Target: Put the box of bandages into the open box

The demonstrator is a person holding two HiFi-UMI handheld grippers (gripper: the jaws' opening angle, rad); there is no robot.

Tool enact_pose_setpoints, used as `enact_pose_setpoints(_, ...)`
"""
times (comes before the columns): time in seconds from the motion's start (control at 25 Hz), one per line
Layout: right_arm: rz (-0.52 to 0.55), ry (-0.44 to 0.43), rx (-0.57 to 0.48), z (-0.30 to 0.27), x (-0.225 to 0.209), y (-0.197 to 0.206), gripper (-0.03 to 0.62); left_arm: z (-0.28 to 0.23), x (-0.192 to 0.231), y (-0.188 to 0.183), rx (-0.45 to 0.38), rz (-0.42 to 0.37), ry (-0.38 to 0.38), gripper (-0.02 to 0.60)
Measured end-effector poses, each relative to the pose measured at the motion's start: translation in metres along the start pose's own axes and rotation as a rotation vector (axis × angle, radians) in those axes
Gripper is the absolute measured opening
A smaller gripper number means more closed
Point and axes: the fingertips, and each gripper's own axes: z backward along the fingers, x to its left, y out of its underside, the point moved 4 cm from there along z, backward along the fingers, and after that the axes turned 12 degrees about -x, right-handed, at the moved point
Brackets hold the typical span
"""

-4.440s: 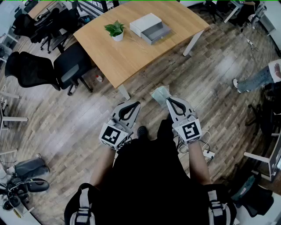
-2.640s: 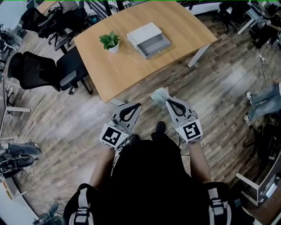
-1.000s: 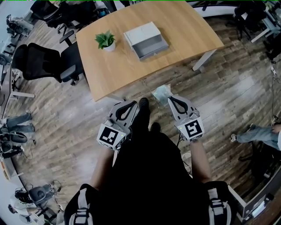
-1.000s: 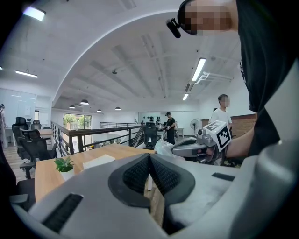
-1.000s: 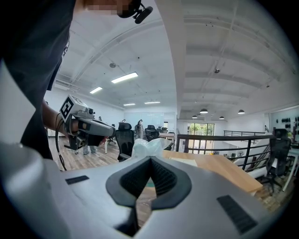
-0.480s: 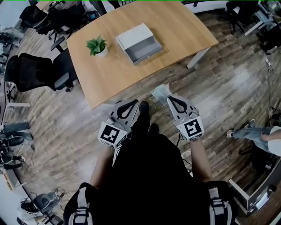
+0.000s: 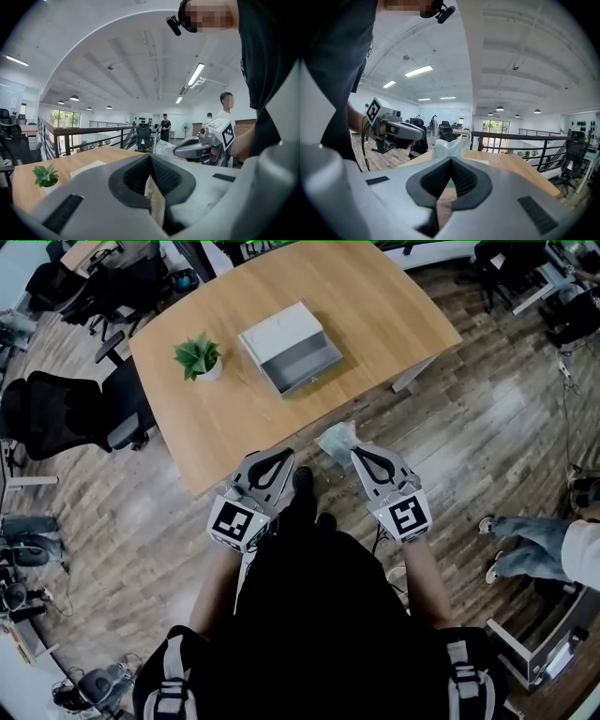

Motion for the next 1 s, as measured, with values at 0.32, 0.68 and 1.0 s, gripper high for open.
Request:
enact_pose_setpoints(0.32,-0.009,0.051,0.011,-0.039,-0.036,-0.002,0.023,-0.038,0.044,-0.004,-0.022,0.004,0.043,0.021)
enact_pose_setpoints(0.68,0.049,0.030,0.018,-0.089,-0.059,0.002,0.023,-0.060,0.096,-0.007,-0.028,0.003,0.059,0.023)
enact_pose_setpoints(1.0,0.088,0.030,0.008,-0.139,-0.069,-0.008,0.024,-0.061,0.132,-0.003,-0.027,0.017,0.062,0.022)
